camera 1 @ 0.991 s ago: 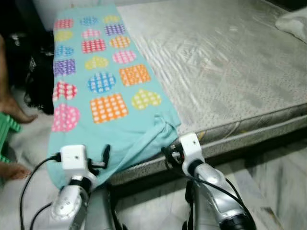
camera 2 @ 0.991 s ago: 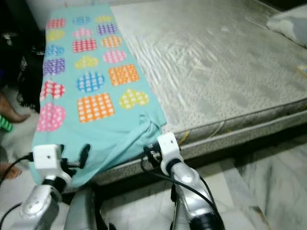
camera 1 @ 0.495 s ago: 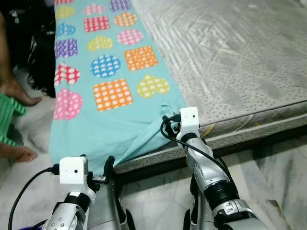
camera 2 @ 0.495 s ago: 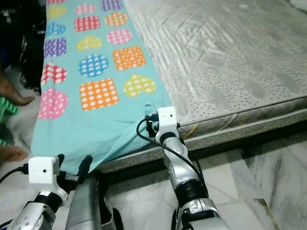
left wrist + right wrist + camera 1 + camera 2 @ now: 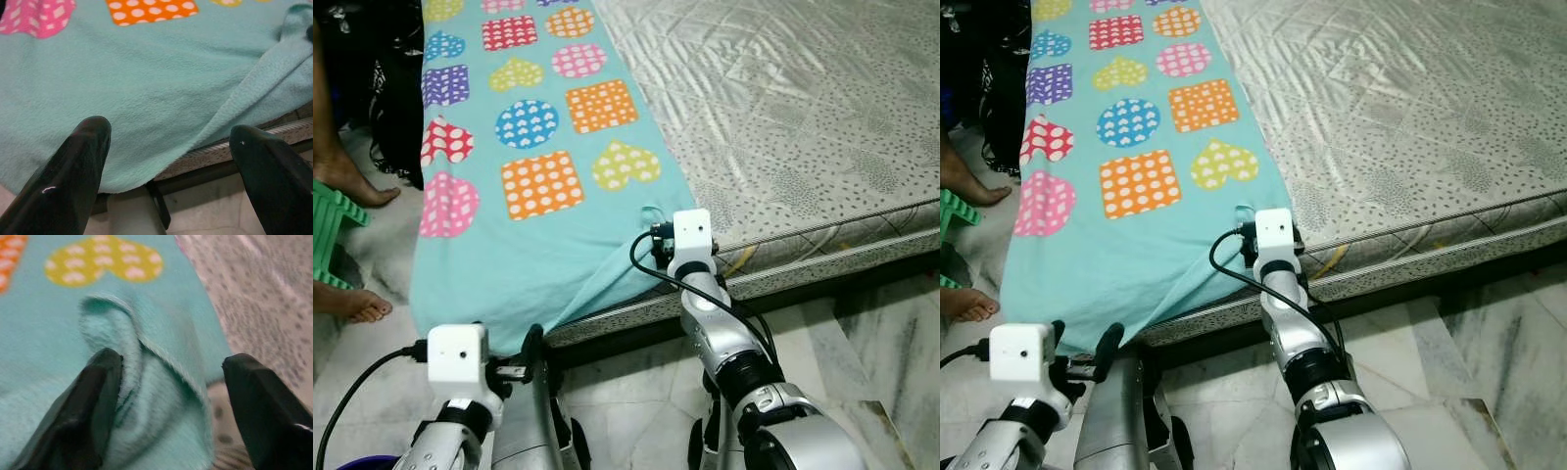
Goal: Clean up the room
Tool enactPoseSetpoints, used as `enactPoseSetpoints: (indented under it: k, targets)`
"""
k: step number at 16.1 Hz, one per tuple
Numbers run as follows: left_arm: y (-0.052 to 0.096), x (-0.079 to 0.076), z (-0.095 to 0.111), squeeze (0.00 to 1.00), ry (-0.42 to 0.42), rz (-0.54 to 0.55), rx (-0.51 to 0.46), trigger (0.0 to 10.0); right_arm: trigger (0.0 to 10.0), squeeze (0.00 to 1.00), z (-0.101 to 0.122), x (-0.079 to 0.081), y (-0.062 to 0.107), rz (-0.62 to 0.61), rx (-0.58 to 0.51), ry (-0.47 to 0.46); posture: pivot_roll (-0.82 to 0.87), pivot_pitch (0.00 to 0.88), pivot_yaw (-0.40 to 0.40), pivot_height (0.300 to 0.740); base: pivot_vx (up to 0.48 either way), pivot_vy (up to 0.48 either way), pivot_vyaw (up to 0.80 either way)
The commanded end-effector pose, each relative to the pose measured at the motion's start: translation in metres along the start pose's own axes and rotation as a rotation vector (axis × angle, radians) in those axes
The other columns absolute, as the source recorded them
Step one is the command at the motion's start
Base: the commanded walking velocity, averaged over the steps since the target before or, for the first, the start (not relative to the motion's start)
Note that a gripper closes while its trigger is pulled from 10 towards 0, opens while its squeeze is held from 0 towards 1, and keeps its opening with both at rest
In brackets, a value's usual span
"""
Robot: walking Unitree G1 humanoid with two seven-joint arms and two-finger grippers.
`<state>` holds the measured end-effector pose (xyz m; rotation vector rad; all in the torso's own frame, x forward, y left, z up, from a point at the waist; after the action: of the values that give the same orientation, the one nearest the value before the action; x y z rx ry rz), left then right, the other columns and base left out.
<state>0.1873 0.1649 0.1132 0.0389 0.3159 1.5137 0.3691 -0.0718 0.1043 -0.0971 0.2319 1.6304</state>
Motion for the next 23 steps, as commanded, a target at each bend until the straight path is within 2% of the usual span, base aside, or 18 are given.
enactPoseSetpoints:
  k: [1,10,13,17,21,22,23]
  targets:
    - [0.004,0.003,-0.001,0.0,-0.009,0.016,0.014,10.0,0.0,0.0,-0.005,-0.001,0.0,-0.011,0.019,0.014,0.16,0.269,0.058,0.533,0.0,0.0,0.0]
    - [-0.001,0.007,0.0,0.0,-0.014,0.022,0.014,10.0,0.0,0.0,-0.011,-0.013,0.0,-0.051,0.018,0.039,0.16,0.245,0.063,0.533,0.0,0.0,0.0]
    - [-0.003,0.009,0.0,0.0,-0.02,0.027,0.012,10.0,0.0,0.0,-0.021,-0.032,0.001,-0.121,0.054,0.068,0.15,0.241,0.063,0.533,0.0,0.0,0.0]
    - [-0.006,0.009,-0.001,0.0,-0.015,0.026,0.012,10.0,0.0,0.0,-0.029,-0.075,0.003,-0.244,0.067,0.102,0.14,0.236,0.066,0.533,0.0,0.0,0.0]
    - [-0.008,0.011,0.001,0.0,-0.019,0.029,0.006,10.0,0.0,0.0,-0.031,-0.089,0.006,-0.251,0.067,0.123,0.14,0.227,0.067,0.533,0.0,0.0,0.0]
    - [-0.009,0.011,0.001,0.0,-0.02,0.03,0.004,10.0,8.4,0.0,-0.037,-0.09,0.009,-0.221,0.083,0.123,0.14,0.225,0.065,0.533,0.0,0.0,0.0]
    - [-0.009,0.011,0.001,0.0,-0.02,0.029,0.004,10.0,10.0,0.0,-0.038,-0.09,0.01,-0.215,0.086,0.123,0.14,0.224,0.065,0.533,0.0,0.0,0.0]
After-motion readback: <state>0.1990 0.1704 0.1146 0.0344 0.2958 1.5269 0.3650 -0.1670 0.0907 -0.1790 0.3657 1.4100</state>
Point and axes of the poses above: a point about 5 cm out from each wrist's last joint towards the gripper, its own y axis pointing back from the gripper into the wrist, its own z axis along the axis of the wrist's last joint, x = y × z, the point moved 1 cm from there along -y, pointing out of the wrist towards the gripper, and after that the axes turned 6 degrees about y, right-handed, at the moved point
